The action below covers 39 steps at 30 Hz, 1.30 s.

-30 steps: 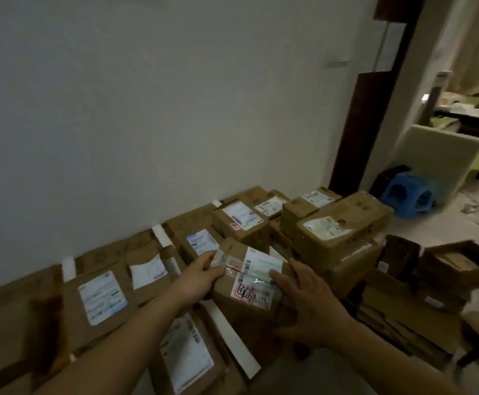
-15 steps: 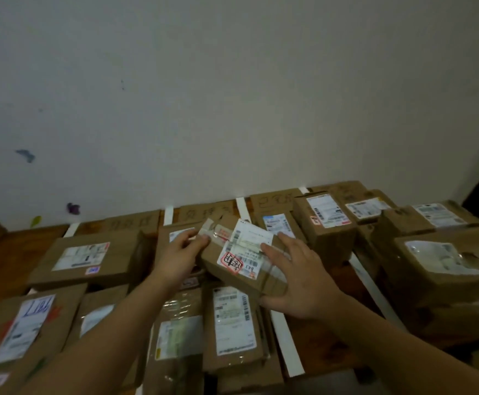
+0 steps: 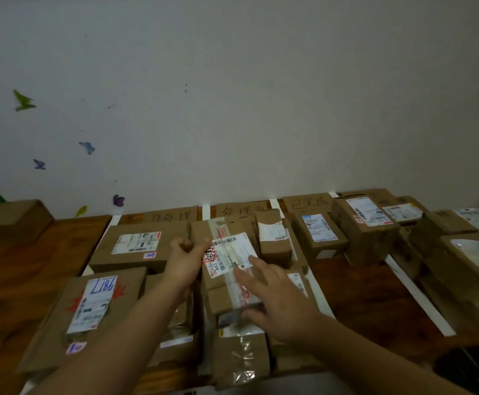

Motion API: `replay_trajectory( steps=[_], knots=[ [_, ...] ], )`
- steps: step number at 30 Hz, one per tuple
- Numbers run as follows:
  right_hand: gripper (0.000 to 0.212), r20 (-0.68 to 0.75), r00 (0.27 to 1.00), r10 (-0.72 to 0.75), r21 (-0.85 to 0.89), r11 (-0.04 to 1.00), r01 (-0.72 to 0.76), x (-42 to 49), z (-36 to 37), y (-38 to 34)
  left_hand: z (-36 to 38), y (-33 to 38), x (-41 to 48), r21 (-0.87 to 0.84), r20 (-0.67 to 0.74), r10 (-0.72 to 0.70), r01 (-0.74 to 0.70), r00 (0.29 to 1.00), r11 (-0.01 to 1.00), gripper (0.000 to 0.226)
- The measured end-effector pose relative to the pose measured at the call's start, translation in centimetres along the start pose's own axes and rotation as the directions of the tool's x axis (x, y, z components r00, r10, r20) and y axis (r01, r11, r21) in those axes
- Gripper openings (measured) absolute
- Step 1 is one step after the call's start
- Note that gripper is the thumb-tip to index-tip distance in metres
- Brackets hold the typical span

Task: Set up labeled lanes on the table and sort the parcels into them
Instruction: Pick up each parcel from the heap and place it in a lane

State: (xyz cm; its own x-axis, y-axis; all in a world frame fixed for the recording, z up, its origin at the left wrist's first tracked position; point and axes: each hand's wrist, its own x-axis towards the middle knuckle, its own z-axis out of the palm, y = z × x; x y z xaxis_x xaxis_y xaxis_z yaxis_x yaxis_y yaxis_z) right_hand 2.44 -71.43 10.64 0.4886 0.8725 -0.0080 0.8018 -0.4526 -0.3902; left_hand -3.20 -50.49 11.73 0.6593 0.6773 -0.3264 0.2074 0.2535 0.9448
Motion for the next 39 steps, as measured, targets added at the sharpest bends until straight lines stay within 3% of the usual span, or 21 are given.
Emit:
replay_trajectory(
  steps=[6, 11, 17, 21, 23, 26, 29, 34, 39],
  knots=[
    [0.074, 0.111, 0.991, 0.078, -0.071, 0.995, -0.07, -1.8, 4.7, -2.4, -3.1, -5.1, -3.6, 0.144, 0.218, -0.052, 0.021, 0.975, 0.989, 0.043],
    [0.072, 0.133, 0.982, 0.137, -0.163, 0.98, -0.115, -2.6, 7.5, -2.5, -3.9, -8.2, -5.1, 0.309, 0.411, -0.124, -0.01, 0.903, 0.951, 0.05],
    [0.073, 0.173, 0.963, 0.207, -0.275, 0.949, -0.155, -2.3, 8.4, -2.0, -3.3, -9.8, -5.1, 0.546, 0.521, -0.019, -0.316, 0.853, 0.776, 0.071],
    [0.086, 0.199, 0.966, 0.163, -0.27, 0.957, -0.106, -1.5, 7.5, -1.8, -3.4, -9.0, -4.5, 0.629, 0.526, -0.017, -0.375, 0.85, 0.681, 0.075],
    [0.091, 0.182, 0.975, 0.125, -0.237, 0.968, -0.08, -0.3, 6.7, -2.0, -4.5, -7.5, -4.4, 0.681, 0.475, -0.031, -0.345, 0.879, 0.645, 0.072],
    [0.085, 0.108, 0.993, 0.04, -0.175, 0.984, -0.021, 2.9, 5.6, -3.3, -8.2, -5.0, -4.1, 0.676, 0.382, 0.025, -0.298, 0.924, 0.674, 0.06],
    [0.074, 0.08, 0.993, -0.091, -0.168, 0.98, 0.104, 5.9, 5.4, -6.5, -13.7, -3.3, -4.7, 0.792, 0.234, 0.098, -0.248, 0.967, 0.558, 0.065],
    [0.06, 0.137, 0.963, -0.234, -0.179, 0.95, 0.256, 12.3, 6.0, -15.2, -25.8, 0.1, -5.1, 0.823, 0.038, 0.148, -0.115, 0.988, 0.557, 0.066],
    [0.057, 0.162, 0.954, -0.251, -0.112, 0.956, 0.271, 20.0, 8.3, -26.3, -39.9, 3.2, -4.3, 0.824, -0.114, 0.105, 0.036, 0.988, 0.565, 0.072]
  ],
)
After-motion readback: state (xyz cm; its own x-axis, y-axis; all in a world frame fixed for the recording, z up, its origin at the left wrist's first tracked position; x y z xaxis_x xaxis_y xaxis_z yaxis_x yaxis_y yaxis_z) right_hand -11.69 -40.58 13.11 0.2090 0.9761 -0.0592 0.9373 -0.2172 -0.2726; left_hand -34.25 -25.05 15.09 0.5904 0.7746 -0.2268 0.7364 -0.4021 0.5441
